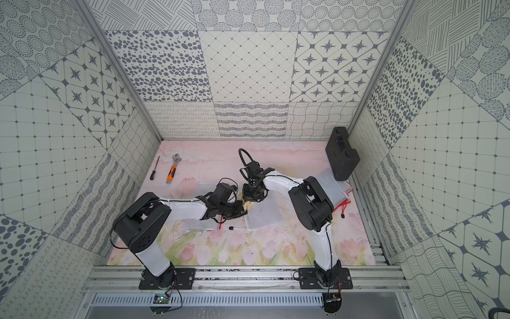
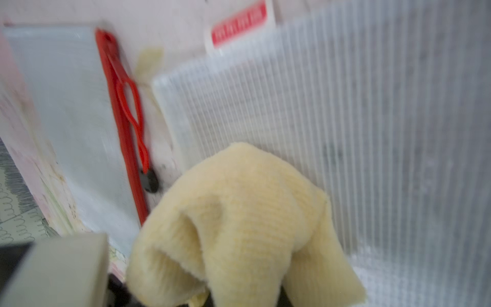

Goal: Wipe the document bag
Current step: Wipe the dirt from the document bag.

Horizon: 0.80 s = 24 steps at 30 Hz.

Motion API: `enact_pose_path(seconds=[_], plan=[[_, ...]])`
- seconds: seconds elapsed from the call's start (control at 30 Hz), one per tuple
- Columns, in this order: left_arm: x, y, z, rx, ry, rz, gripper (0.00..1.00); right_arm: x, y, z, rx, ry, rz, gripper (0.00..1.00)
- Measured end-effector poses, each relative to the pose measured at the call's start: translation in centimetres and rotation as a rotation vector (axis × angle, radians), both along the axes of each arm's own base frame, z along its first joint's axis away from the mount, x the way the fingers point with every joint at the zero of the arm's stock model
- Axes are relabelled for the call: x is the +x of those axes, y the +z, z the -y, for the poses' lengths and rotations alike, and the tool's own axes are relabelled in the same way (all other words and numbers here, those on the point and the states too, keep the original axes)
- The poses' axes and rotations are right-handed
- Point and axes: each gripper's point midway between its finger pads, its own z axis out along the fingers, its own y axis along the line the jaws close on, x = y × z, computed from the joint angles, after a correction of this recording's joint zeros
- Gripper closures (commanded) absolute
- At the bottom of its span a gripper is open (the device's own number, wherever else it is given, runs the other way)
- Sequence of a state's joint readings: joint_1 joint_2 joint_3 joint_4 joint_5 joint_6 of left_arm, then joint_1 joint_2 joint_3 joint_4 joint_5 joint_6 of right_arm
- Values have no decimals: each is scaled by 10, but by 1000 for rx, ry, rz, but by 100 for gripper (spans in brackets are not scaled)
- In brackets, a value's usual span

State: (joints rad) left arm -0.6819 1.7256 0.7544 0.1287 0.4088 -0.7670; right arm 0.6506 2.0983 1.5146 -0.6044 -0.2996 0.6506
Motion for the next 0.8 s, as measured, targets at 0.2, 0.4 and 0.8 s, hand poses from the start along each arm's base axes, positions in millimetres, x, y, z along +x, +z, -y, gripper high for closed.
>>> enact_pose_path(seconds=[0.2,0.4,0.8], plan=[[-2,1,1,2,-23,19,100,54,2,-9,12,-21,79,100],[-9,1,-2,15,-52,19,100,47,3,-3,21,-16,72,100],[-30,0,-9,52,-119,-32,100,-22,-1,-24,-7,75,20,100]])
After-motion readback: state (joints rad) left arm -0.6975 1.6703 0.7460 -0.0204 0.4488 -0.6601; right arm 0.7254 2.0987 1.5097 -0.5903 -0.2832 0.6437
